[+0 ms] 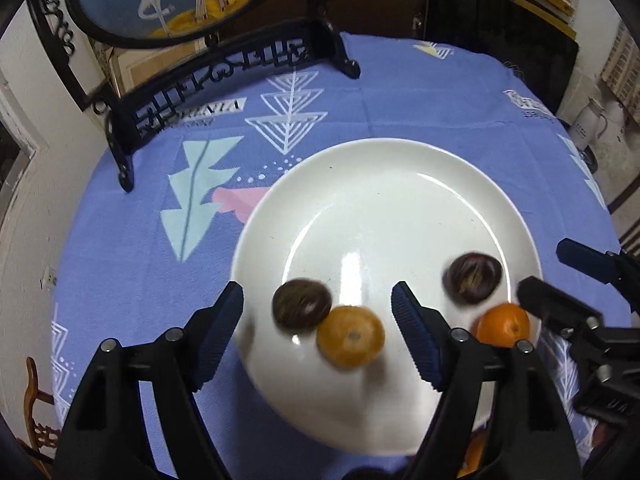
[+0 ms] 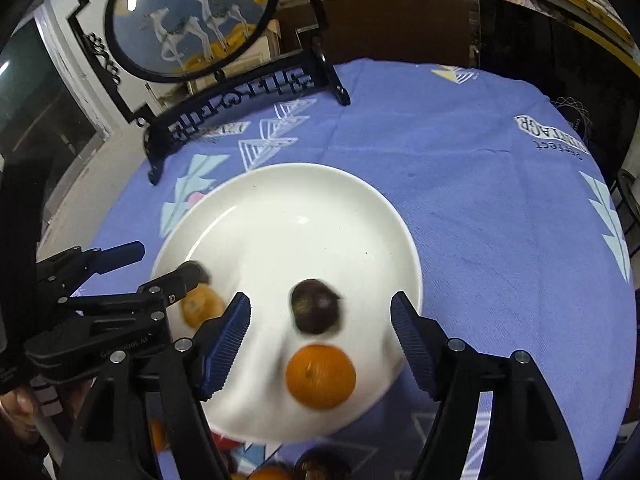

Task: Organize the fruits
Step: 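Grasp a red plum with the left gripper while the right gripper grasps a small orange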

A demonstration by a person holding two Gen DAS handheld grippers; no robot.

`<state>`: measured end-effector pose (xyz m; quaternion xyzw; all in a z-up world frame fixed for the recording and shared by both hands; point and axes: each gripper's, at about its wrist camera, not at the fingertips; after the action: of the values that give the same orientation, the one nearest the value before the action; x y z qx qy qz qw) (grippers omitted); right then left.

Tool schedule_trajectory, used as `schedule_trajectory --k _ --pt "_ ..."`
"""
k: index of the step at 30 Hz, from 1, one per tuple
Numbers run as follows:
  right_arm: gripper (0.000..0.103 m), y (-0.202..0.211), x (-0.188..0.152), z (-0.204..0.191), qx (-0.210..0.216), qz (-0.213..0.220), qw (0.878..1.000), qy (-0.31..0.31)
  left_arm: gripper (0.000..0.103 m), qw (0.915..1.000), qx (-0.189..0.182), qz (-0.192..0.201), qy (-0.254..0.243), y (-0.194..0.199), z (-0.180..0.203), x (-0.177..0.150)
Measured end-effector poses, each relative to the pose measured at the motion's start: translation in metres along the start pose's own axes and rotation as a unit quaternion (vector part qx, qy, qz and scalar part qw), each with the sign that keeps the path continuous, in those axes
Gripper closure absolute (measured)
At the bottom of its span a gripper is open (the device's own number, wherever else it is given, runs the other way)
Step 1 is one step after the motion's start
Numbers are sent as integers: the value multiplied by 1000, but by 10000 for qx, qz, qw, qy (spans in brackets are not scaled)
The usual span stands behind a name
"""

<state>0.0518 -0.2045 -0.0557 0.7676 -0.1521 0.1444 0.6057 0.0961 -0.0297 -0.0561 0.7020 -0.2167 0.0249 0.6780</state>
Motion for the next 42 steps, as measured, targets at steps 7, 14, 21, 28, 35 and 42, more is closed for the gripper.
schedule_trajectory --k 7,14,21,28,35,42 --pt "30 44 -81 -20 355 29 9970 684 23 9993 -113 242 -271 36 -27 -71" --pt "30 27 -192 -57 194 -962 9747 2011 23 9962 -326 -313 -743 31 -26 -160" --pt "31 6 -194 -58 -37 -922 9717 2174 23 9923 -725 -572 -830 32 -20 -195" --pt "66 -9 -189 -62 208 -1202 9652 2315 23 9844 -973 -528 -1367 40 18 -210" --pt "66 14 -191 -30 258 -1147 9786 1686 23 9790 -1214 -596 -1525 30 55 -205" --pt "66 25 -196 -17 257 -1040 9825 1526 43 9803 -1083 -869 -1408 7 76 -195"
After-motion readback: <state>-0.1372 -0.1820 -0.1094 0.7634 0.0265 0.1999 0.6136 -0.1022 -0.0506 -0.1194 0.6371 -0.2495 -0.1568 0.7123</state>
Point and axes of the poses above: each gripper's, at about its wrist camera, not at the fingertips, and y roughly against the way its jaws point, z to its right, x to its top, and after that the axes turned 10 degrees about -z, right-handed
